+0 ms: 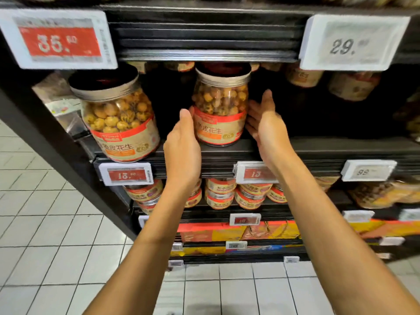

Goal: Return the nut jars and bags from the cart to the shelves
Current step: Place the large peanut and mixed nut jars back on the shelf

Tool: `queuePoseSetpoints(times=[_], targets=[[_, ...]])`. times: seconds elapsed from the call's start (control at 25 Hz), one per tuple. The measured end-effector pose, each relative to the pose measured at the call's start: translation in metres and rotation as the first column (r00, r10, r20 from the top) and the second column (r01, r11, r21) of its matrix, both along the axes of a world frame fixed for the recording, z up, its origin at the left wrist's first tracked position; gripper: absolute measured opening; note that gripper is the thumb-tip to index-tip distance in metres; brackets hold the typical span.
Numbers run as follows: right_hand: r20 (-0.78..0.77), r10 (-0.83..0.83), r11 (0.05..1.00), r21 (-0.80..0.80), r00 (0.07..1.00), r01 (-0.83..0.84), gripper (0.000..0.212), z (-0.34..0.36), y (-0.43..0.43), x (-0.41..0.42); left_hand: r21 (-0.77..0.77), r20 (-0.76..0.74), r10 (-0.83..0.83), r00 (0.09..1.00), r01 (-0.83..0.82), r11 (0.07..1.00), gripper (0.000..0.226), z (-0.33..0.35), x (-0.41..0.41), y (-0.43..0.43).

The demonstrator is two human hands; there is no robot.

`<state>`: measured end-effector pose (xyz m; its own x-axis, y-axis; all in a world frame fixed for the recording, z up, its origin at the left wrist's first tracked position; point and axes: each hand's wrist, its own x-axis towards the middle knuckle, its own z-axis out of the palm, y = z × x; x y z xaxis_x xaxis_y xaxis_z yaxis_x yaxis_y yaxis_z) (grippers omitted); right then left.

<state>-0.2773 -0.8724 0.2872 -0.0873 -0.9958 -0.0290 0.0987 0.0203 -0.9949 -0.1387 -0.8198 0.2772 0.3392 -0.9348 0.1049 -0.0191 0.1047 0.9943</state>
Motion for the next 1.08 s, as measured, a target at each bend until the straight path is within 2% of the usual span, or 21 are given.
queuePoseSetpoints(times=[0.04, 0.08, 0.16, 0.2, 0.24, 0.32, 0.44, 0.56, 0.72, 0.8, 0.92, 1.0, 1.08], targets=[[0.068, 0.063, 0.998, 0.01, 0.996, -0.064, 0.064, 0.001, 0.001, 0.001, -0.03, 0.011, 0.021, 1.0, -0.02, 0.999, 0.063, -0.002, 0.003, 0.013], [0.072, 0.099, 0.995, 0.02, 0.993, -0.1, 0.068, 0.004, 0.001, 0.001, -0.069, 0.011, 0.042, 0.999, -0.041, 0.997, 0.061, -0.003, 0.008, 0.025], [-0.063, 0.017, 0.998, 0.064, 0.998, -0.013, 0.07, 0.011, 0.005, 0.0, -0.1, -0.002, 0.064, 0.998, -0.064, 0.993, 0.056, -0.003, 0.019, 0.044], [-0.098, -0.058, 0.996, 0.067, 0.993, 0.065, 0.068, 0.011, 0.011, -0.001, -0.093, -0.003, 0.055, 0.998, -0.055, 0.994, 0.057, -0.003, 0.023, 0.05], [-0.064, -0.088, 0.994, 0.065, 0.994, 0.092, 0.063, 0.011, 0.022, 0.0, -0.081, 0.002, 0.03, 1.0, -0.03, 0.996, 0.056, -0.002, 0.025, 0.053], [-0.004, -0.047, 0.999, 0.028, 0.999, 0.047, 0.055, 0.004, 0.048, 0.008, -0.066, 0.003, -0.054, 0.999, 0.054, 0.996, 0.047, 0.0, 0.021, 0.056], [-0.042, -0.04, 0.998, -0.04, 0.998, 0.039, 0.054, -0.003, 0.065, 0.02, -0.082, -0.002, -0.101, 0.995, 0.1, 0.992, 0.036, 0.001, 0.018, 0.061], [-0.052, -0.006, 0.999, -0.038, 0.999, 0.004, 0.055, -0.001, 0.065, 0.03, -0.099, -0.021, -0.085, 0.996, 0.082, 0.992, 0.033, 0.0, 0.028, 0.064], [-0.067, 0.065, 0.994, -0.082, 0.996, -0.07, 0.056, -0.01, 0.072, 0.043, -0.065, 0.022, -0.015, 1.0, 0.017, 0.998, 0.052, -0.004, 0.036, 0.066], [-0.068, 0.097, 0.993, -0.067, 0.993, -0.102, 0.055, -0.005, 0.07, 0.046, -0.062, 0.07, 0.012, 0.997, -0.008, 0.998, 0.047, -0.003, 0.039, 0.067], [-0.207, 0.053, 0.994, -0.082, 0.977, -0.071, 0.053, 0.003, 0.073, 0.038, -0.034, 0.14, 0.079, 0.987, -0.075, 0.997, 0.037, 0.007, 0.039, 0.075], [-0.238, 0.026, 0.991, -0.123, 0.971, -0.057, 0.045, 0.005, 0.09, 0.034, 0.019, 0.035, 0.14, 0.99, -0.141, 0.99, 0.029, 0.012, 0.034, 0.095], [-0.178, 0.121, 0.981, -0.128, 0.976, -0.145, 0.037, 0.003, 0.124, 0.036, 0.062, -0.117, 0.177, 0.977, -0.171, 0.983, 0.024, 0.014, 0.029, 0.131]])
